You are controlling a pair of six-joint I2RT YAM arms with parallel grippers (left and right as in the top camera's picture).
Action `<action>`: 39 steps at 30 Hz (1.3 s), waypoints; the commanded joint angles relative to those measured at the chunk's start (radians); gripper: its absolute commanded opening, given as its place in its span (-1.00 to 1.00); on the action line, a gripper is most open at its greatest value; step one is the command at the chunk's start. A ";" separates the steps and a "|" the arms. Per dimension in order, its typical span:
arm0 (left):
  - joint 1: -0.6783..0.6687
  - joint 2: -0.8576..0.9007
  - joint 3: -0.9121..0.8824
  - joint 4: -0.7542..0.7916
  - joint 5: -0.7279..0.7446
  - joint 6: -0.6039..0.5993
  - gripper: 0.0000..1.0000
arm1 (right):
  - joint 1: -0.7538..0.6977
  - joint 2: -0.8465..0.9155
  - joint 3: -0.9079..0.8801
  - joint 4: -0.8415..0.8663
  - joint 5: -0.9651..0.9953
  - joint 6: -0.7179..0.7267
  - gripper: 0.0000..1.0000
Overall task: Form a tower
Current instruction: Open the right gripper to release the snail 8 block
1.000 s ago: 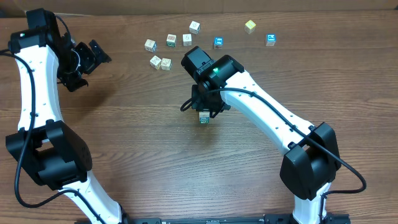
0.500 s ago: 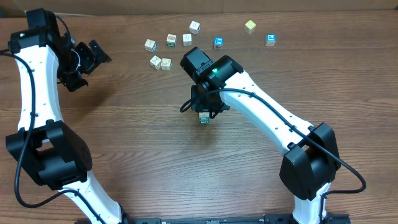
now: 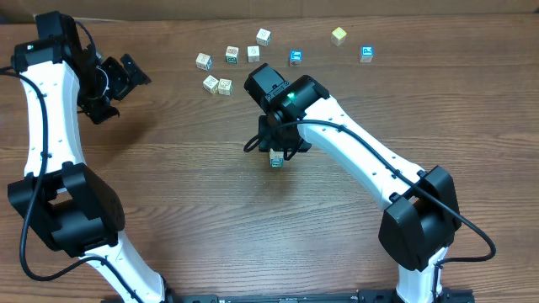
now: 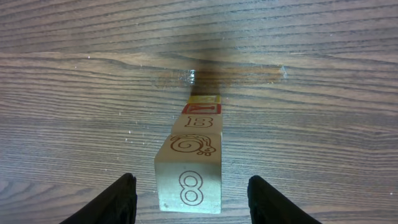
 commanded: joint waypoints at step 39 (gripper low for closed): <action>-0.006 -0.004 0.014 0.001 0.008 0.018 0.99 | 0.005 0.000 -0.003 0.011 0.010 0.000 -0.12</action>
